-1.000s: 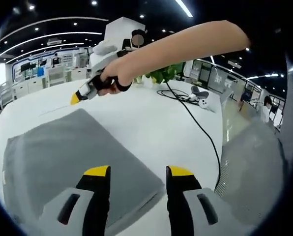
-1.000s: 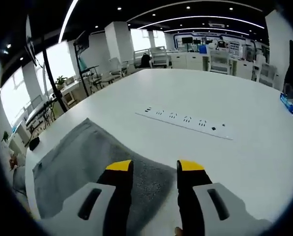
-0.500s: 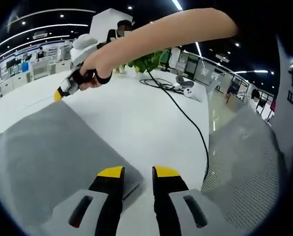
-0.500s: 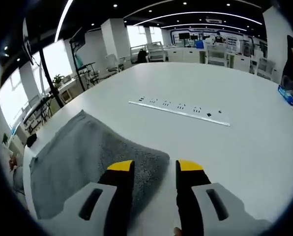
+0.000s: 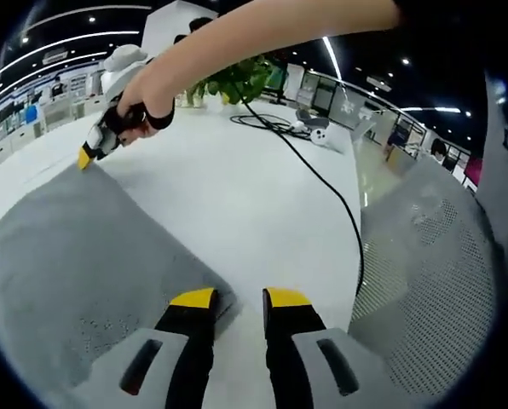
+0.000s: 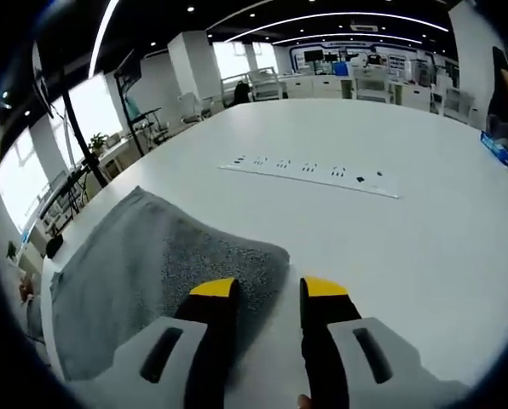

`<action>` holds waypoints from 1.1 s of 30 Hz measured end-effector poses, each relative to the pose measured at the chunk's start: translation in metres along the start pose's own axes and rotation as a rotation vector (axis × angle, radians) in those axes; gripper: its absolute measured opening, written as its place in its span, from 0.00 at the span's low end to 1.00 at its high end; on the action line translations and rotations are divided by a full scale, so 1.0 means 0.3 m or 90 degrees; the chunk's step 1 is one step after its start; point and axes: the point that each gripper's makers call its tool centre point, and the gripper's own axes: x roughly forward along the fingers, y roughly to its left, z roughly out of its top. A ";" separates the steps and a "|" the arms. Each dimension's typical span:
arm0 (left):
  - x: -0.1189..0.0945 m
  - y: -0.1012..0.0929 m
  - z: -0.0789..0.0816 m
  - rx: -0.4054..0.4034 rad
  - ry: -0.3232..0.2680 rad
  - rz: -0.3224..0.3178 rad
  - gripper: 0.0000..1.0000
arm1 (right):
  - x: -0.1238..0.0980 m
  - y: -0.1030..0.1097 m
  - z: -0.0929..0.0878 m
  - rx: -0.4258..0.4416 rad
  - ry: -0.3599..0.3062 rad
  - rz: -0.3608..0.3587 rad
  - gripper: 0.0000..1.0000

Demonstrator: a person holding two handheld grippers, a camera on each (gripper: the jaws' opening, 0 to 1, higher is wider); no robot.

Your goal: Fold the towel on the table until its edges align and the towel forms a compact rectangular stack.

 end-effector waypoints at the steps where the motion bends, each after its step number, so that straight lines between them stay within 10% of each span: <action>1: -0.007 0.000 0.015 0.003 -0.011 0.001 0.21 | -0.001 0.001 0.000 0.000 0.000 0.000 0.29; 7: -0.062 0.094 0.068 0.015 -0.057 0.092 0.21 | 0.018 -0.013 -0.004 -0.001 0.004 0.003 0.28; 18: 0.002 0.100 -0.007 0.011 -0.003 0.063 0.21 | 0.021 -0.032 -0.010 0.001 0.003 -0.005 0.25; 33: 0.040 0.033 -0.043 0.129 0.046 0.045 0.21 | 0.050 -0.029 -0.007 0.021 -0.028 -0.006 0.06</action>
